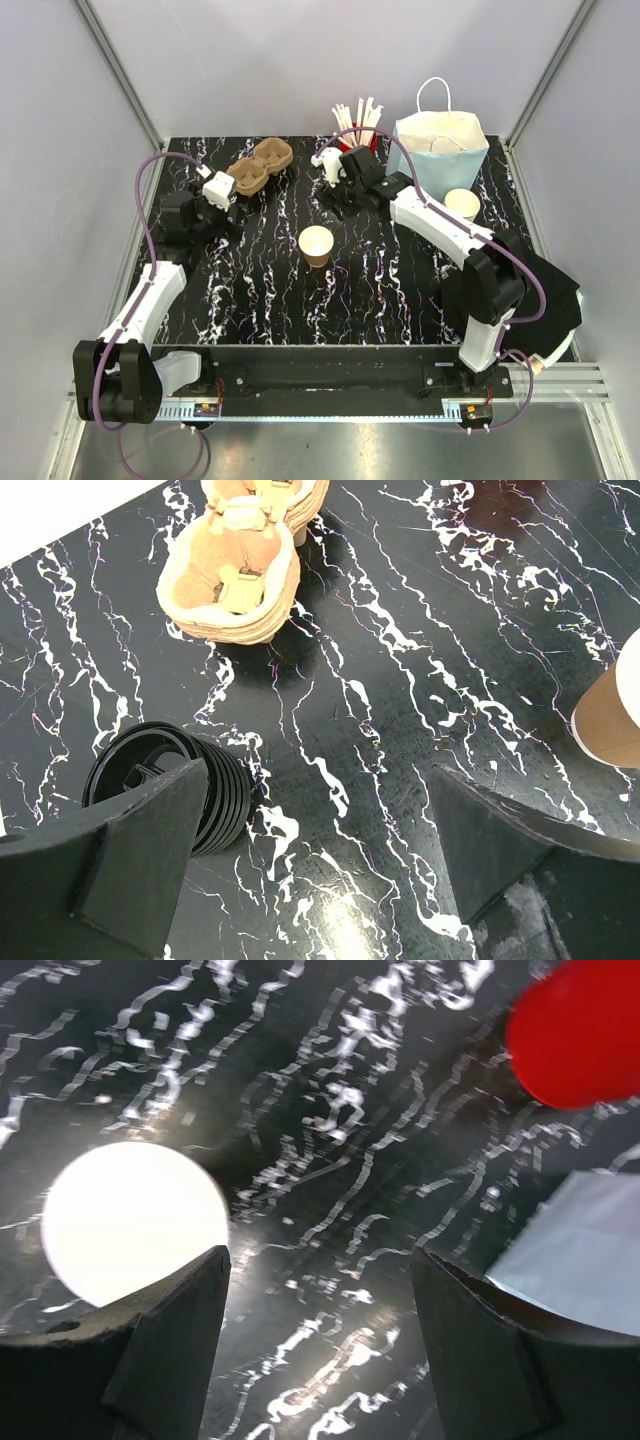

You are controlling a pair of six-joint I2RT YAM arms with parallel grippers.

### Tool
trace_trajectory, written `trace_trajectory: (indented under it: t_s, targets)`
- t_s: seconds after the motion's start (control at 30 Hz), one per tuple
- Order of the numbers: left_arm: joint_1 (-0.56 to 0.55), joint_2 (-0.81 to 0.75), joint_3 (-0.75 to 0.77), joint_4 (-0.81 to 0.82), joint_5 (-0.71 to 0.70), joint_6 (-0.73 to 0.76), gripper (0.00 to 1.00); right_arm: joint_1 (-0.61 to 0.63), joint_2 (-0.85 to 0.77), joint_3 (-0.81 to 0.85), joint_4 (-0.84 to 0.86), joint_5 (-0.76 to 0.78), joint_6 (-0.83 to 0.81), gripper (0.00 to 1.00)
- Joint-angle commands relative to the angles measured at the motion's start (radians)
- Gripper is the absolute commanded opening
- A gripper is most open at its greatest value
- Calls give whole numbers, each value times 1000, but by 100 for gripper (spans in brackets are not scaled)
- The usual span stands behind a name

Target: Pack the takeout coffee

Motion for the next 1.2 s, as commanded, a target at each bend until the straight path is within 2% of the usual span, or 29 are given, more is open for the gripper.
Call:
trace_trajectory:
  t_s: [0.0, 0.5, 1.17]
  targets:
    - [6, -21, 6, 52, 20, -9, 99, -59, -16, 29, 18, 104, -33, 79]
    - [14, -21, 11, 43, 25, -12, 99, -191, 119, 40, 46, 167, -133, 79]
    - [14, -11, 19, 30, 33, -11, 99, -352, 268, 175, 75, 255, -191, 79]
